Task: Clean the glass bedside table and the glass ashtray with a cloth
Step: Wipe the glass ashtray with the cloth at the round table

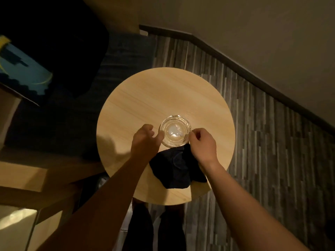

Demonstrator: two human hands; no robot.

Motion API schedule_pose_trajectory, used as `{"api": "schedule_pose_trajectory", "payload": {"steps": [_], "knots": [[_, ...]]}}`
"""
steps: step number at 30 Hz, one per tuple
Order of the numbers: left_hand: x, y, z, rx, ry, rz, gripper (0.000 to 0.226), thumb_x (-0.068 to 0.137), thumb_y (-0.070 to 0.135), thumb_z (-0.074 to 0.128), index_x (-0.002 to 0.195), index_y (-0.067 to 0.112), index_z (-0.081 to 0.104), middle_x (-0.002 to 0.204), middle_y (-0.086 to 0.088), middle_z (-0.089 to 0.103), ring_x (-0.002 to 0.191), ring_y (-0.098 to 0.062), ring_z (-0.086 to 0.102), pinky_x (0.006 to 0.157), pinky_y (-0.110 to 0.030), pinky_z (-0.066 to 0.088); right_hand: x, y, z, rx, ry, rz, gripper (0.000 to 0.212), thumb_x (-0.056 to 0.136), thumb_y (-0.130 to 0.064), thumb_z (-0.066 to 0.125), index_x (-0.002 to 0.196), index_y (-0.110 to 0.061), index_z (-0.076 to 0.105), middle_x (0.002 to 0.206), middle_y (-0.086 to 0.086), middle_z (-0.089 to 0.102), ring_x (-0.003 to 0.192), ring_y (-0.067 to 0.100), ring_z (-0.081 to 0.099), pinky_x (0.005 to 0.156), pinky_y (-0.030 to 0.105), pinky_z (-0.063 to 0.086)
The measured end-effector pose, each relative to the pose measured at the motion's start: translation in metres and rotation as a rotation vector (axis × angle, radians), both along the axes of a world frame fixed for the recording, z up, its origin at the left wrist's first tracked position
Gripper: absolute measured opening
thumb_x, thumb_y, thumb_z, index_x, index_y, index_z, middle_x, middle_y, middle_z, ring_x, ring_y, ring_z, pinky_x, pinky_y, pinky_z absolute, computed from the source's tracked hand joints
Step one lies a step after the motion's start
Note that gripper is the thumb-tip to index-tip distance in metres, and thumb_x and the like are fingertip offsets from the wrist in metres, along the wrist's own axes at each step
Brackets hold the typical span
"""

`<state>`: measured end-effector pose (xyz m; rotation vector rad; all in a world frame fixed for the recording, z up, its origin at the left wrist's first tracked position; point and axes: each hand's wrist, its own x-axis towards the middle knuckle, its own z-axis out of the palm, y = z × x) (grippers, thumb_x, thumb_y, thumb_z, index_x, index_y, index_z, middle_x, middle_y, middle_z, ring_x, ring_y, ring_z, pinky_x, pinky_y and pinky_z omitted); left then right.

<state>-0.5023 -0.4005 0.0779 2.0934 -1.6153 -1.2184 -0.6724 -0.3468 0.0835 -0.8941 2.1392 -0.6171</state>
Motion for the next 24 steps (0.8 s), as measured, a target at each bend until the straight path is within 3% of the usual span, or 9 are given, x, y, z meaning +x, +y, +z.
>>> {"api": "schedule_pose_trajectory", "payload": {"steps": [2, 5, 8, 10, 13, 15, 18, 21, 24], "knots": [[-0.013, -0.016, 0.000, 0.083, 0.015, -0.006, 0.046, 0.089, 0.031, 0.075, 0.123, 0.001, 0.065, 0.116, -0.008, 0.069, 0.115, -0.030, 0.063, 0.091, -0.031, 0.045, -0.006, -0.019, -0.001, 0.053, -0.018, 0.027, 0.022, 0.092, -0.026, 0.056, 0.085, -0.009, 0.068, 0.079, 0.001, 0.069, 0.076, 0.020, 0.062, 0.060, 0.030, 0.044], [-0.019, -0.026, -0.001, 0.104, 0.050, -0.003, 0.029, 0.084, 0.017, 0.073, 0.090, -0.012, 0.067, 0.094, -0.024, 0.072, 0.093, -0.041, 0.067, 0.082, -0.043, 0.055, -0.010, -0.034, -0.002, 0.090, 0.041, 0.063, 0.024, 0.089, -0.022, 0.057, 0.070, -0.010, 0.064, 0.065, -0.003, 0.062, 0.062, 0.015, 0.055, 0.052, 0.026, 0.035], [-0.013, -0.024, 0.004, 0.151, 0.125, -0.014, 0.037, 0.072, 0.025, 0.065, 0.070, -0.012, 0.061, 0.068, -0.026, 0.061, 0.067, -0.031, 0.058, 0.071, -0.046, 0.056, -0.013, -0.038, 0.002, 0.106, 0.101, 0.105, 0.029, 0.086, -0.016, 0.057, 0.058, -0.010, 0.052, 0.054, -0.001, 0.050, 0.053, 0.017, 0.045, 0.048, 0.029, 0.030], [-0.006, -0.020, 0.012, 0.215, 0.283, 0.047, 0.027, 0.071, 0.021, 0.065, 0.062, -0.003, 0.055, 0.061, -0.018, 0.048, 0.061, -0.026, 0.053, 0.062, -0.042, 0.052, -0.012, -0.034, 0.011, 0.076, 0.119, 0.124, 0.028, 0.087, -0.017, 0.057, 0.061, -0.006, 0.056, 0.056, 0.002, 0.055, 0.055, 0.019, 0.048, 0.050, 0.031, 0.033], [0.009, -0.006, 0.033, 0.323, 0.583, 0.166, 0.014, 0.087, -0.001, 0.070, 0.076, -0.004, 0.062, 0.065, -0.015, 0.053, 0.060, -0.026, 0.065, 0.056, -0.030, 0.056, -0.006, -0.020, 0.034, 0.007, 0.104, 0.177, 0.029, 0.091, -0.022, 0.058, 0.063, -0.013, 0.059, 0.062, -0.002, 0.060, 0.058, 0.014, 0.053, 0.052, 0.029, 0.036], [0.023, 0.010, 0.049, 0.369, 0.728, 0.269, 0.019, 0.086, -0.003, 0.075, 0.098, -0.006, 0.061, 0.083, -0.014, 0.070, 0.076, -0.027, 0.076, 0.064, -0.030, 0.062, -0.003, -0.003, 0.048, -0.046, 0.022, 0.189, 0.038, 0.096, -0.030, 0.056, 0.064, -0.010, 0.058, 0.060, -0.002, 0.058, 0.057, 0.013, 0.050, 0.054, 0.028, 0.036], [0.045, 0.037, 0.063, 0.326, 0.700, 0.329, 0.030, 0.087, 0.006, 0.077, 0.113, 0.003, 0.063, 0.105, -0.017, 0.075, 0.093, -0.029, 0.078, 0.070, -0.031, 0.063, -0.001, 0.029, 0.046, -0.055, -0.121, 0.105, 0.045, 0.103, -0.037, 0.045, 0.078, -0.005, 0.063, 0.073, 0.009, 0.064, 0.069, 0.020, 0.057, 0.065, 0.035, 0.043], [0.065, 0.060, 0.073, 0.306, 0.692, 0.390, 0.027, 0.090, 0.011, 0.073, 0.116, 0.013, 0.063, 0.102, -0.010, 0.079, 0.093, -0.023, 0.079, 0.070, -0.032, 0.064, 0.002, 0.058, 0.015, 0.077, 0.085, 0.229, 0.032, 0.099, -0.045, 0.050, 0.105, -0.017, 0.065, 0.099, 0.003, 0.065, 0.094, 0.022, 0.060, 0.080, 0.041, 0.052], [0.079, 0.076, 0.079, 0.306, 0.716, 0.403, 0.038, 0.085, 0.013, 0.073, 0.122, 0.012, 0.064, 0.099, -0.007, 0.080, 0.094, -0.022, 0.078, 0.066, -0.029, 0.064, 0.014, 0.072, -0.002, 0.206, 0.150, 0.311, 0.038, 0.089, -0.052, 0.064, 0.109, -0.022, 0.054, 0.100, -0.001, 0.058, 0.093, 0.019, 0.055, 0.076, 0.040, 0.052]]}}
